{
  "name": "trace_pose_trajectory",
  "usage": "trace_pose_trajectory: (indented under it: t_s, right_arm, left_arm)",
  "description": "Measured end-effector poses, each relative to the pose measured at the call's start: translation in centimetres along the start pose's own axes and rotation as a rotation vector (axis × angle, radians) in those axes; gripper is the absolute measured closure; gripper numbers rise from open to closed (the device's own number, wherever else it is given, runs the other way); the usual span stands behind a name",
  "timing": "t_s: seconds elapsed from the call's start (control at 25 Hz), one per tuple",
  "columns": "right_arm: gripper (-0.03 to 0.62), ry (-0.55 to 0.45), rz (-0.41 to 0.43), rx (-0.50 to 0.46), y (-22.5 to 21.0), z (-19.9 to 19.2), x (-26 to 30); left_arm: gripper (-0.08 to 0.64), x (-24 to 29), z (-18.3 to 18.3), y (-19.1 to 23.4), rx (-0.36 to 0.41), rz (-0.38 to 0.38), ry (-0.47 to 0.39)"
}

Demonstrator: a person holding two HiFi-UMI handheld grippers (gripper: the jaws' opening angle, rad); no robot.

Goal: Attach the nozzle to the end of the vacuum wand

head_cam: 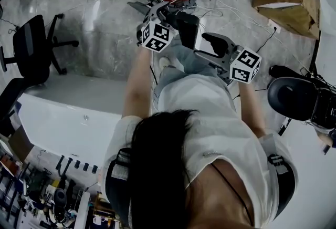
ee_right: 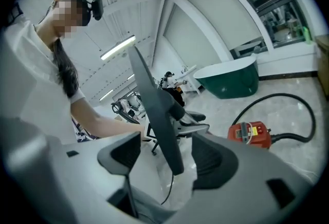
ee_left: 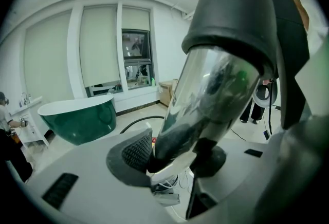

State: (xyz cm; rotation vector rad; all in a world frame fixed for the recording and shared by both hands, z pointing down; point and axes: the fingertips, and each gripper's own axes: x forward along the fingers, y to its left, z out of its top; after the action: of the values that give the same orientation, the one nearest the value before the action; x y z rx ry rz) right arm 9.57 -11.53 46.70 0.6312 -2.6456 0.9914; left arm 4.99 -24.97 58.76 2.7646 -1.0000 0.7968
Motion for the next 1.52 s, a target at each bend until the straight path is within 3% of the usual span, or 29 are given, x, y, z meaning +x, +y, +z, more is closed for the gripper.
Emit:
trace_pose_trajectory:
  t_s: [0.44, 0.64, 0.76, 1.0, 1.28, 1.52]
  right_arm:
    - [0.275, -0.099, -0.026, 0.02, 0.4, 1.7, -0.8]
    - [0.269, -0.15, -0.029, 0.05, -0.1, 2.8, -1.1]
    - [0.268, -0.153, -0.033, 0.046, -0.2, 3.0, -1.2]
    - [0.268, -0.138, -0.025, 0.035, -0.5, 3.3, -1.0]
    - [0.268, -0.124, -0.013, 0.03, -0.2, 2.9, -0.7]
    - [0.268, -0.175, -0.063, 0.043, -0.2, 2.5, -1.3]
  left_arm:
    - [0.397, -0.8, -0.6, -0.5, 0.003, -0.008, 0.02]
    - [0.374, -1.3, -0.6, -0.8, -0.028, -0.016, -0.027]
    - [0.327, -1.9, -0.6, -1.3, -0.033, -0.017, -0.058]
    - [0.308, -3.5, -1.7, -1.3, -0.069, 0.007, -0.059]
    - [0.301, -6.7, -2.9, 0.2, -0.204, 0.092, -0.083]
    - [0.302, -9.7, -4.0, 0.4, -0.341, 0.136, -0.068]
